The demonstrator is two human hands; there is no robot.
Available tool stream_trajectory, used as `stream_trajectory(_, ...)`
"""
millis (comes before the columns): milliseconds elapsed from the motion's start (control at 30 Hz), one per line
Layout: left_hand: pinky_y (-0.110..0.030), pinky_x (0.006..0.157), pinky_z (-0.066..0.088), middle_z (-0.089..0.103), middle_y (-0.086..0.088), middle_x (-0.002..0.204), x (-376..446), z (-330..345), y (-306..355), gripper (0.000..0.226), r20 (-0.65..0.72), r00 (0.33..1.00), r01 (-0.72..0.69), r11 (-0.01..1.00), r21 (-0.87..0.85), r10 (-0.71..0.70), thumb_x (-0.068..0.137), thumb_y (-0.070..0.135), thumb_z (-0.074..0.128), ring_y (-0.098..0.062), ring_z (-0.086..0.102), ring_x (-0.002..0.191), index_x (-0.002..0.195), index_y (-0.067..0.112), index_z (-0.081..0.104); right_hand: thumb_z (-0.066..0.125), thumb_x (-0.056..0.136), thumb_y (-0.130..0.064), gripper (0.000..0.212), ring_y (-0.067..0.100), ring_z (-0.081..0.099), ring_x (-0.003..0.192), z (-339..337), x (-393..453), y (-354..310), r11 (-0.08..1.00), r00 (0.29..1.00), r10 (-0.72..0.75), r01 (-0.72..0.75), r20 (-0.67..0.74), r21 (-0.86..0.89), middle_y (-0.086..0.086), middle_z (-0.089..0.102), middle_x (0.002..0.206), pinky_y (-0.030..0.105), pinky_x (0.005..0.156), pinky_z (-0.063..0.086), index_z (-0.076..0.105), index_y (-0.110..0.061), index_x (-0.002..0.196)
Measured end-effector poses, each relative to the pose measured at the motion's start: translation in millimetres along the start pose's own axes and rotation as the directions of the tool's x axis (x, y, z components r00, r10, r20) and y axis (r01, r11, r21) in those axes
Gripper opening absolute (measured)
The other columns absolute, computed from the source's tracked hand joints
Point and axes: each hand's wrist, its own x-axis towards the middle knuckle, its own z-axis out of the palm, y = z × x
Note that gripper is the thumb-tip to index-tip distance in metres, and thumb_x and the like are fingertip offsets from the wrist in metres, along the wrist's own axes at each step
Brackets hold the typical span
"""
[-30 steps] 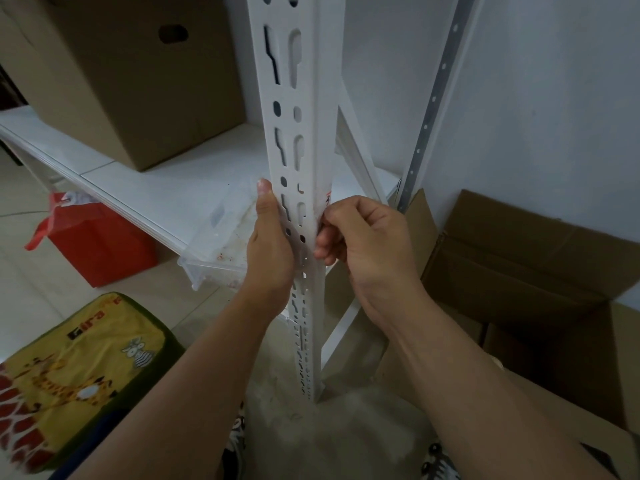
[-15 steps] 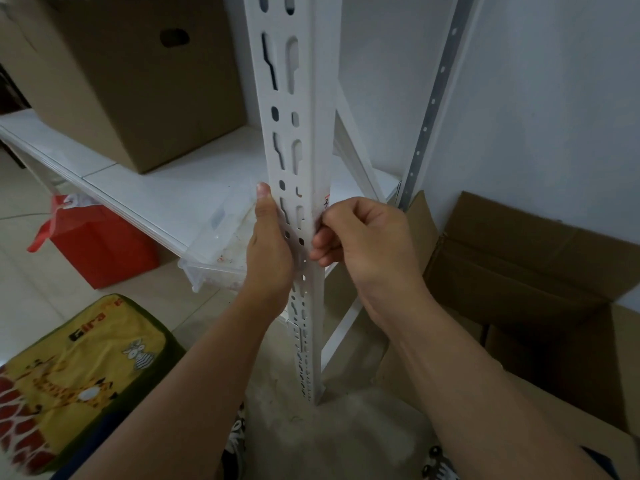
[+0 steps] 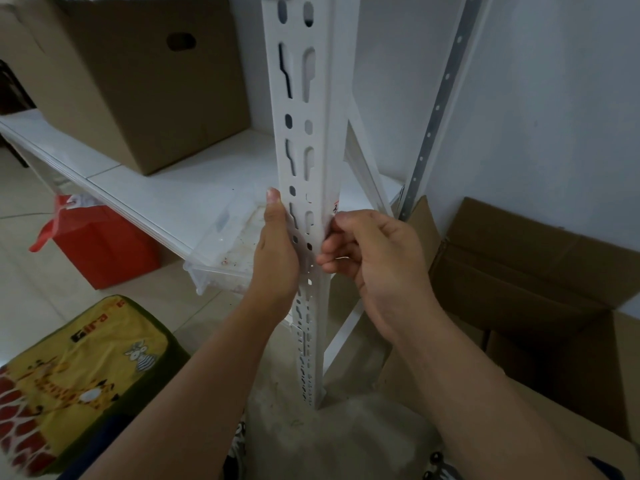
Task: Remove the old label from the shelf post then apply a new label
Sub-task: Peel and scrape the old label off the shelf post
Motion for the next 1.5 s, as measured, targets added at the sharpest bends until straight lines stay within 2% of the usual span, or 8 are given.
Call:
stream_trajectory(167,-0.004,0.056,0.045,0.069,0.015,0.068,-6.7,5.6,6.0,0.050,-0.065,0.998,-0.003,0.999,0.037,0.006,0.103,0.045,0.013,0.013,0.062,0.066,0.090,0.028,0.058,0.057,0.092,-0.012,0.017,0.020,0.062,0.057,0.5,-0.9,0.7,0.996,0.999,-0.051,0.049,-0.016,-0.081,0.008,0.065,0.065,0.026,0.056,0.054,0.067,-0.002,0.082)
stream_trajectory(300,-0.019,0.069,0.040,0.043,0.007,0.085,-11.1,3.0,-2.6,0.014,-0.284,0.882,-0.332,0.924,0.190,0.375,0.100,0.033,0.035,-0.003,0.047,0.075,0.108,0.024,0.043,0.055,0.092,-0.009,0.015,0.020,0.060,0.059,-4.1,-6.5,2.8,0.993,0.995,-0.102,0.103,0.024,-0.058,0.007,0.063,0.066,0.027,0.056,0.052,0.066,-0.005,0.082)
stream_trajectory(467,-0.019,0.067,0.045,0.055,-0.006,0.087,-38.3,3.7,1.6,0.016,0.034,0.696,-0.669,0.629,0.396,0.718,0.097,0.024,0.045,-0.015,0.053,0.075,0.102,0.011,0.054,0.060,0.081,-0.029,0.031,0.022,0.061,0.061,-12.5,-13.5,0.6,0.984,0.983,-0.157,0.164,0.096,-0.074,0.013,0.063,0.070,0.030,0.058,0.054,0.063,0.001,0.088)
stream_trajectory(633,-0.030,0.067,0.058,0.068,-0.002,0.089,-51.3,-0.4,11.5,0.019,0.117,0.815,-0.579,0.791,0.199,0.567,0.094,0.029,0.055,-0.018,0.068,0.078,0.108,0.017,0.061,0.060,0.083,-0.024,0.030,0.017,0.059,0.058,-19.7,-18.9,3.2,0.966,0.967,-0.210,0.228,0.142,-0.121,0.006,0.065,0.067,0.027,0.055,0.052,0.062,0.005,0.089)
stream_trajectory(900,-0.017,0.064,0.050,0.066,0.004,0.071,-55.7,-8.8,17.8,0.014,0.127,0.903,-0.425,0.896,0.125,0.410,0.095,0.015,0.051,-0.006,0.062,0.066,0.085,0.013,0.061,0.061,0.084,-0.025,0.027,0.011,0.059,0.058,-20.3,-29.7,2.7,0.940,0.951,-0.237,0.276,0.201,-0.202,-0.004,0.067,0.066,0.022,0.055,0.049,0.063,0.003,0.085)
stream_trajectory(1133,-0.018,0.053,0.045,0.051,-0.002,0.050,-43.0,-33.5,20.2,0.048,-0.129,0.954,-0.237,0.943,0.235,0.272,0.103,0.026,0.043,-0.011,0.048,0.047,0.056,0.014,0.049,0.055,0.093,-0.024,0.022,0.007,0.060,0.061,-20.7,-30.9,11.2,0.907,0.972,-0.198,0.230,0.124,-0.353,0.000,0.064,0.066,0.017,0.059,0.051,0.065,-0.006,0.083)
stream_trajectory(1367,-0.028,0.058,0.033,0.044,0.001,0.069,10.0,-64.0,-20.8,0.035,-0.144,0.987,0.033,0.772,0.635,0.076,0.104,0.036,0.036,-0.014,0.040,0.062,0.078,0.012,0.042,0.054,0.095,-0.019,0.023,0.009,0.058,0.060,-25.6,-18.9,17.6,0.908,0.983,-0.159,0.182,0.092,-0.378,0.008,0.062,0.067,0.017,0.059,0.050,0.063,-0.003,0.082)
stream_trajectory(1500,-0.031,0.057,0.036,0.052,-0.007,0.065,38.7,-54.9,-23.4,0.044,-0.052,0.995,-0.012,0.601,0.799,0.088,0.103,0.035,0.035,-0.018,0.045,0.058,0.073,0.005,0.050,0.053,0.094,-0.023,0.019,0.007,0.059,0.062,-29.4,-11.6,20.6,0.892,0.988,-0.142,0.154,0.062,-0.425,0.002,0.063,0.070,0.013,0.059,0.049,0.064,-0.010,0.083)
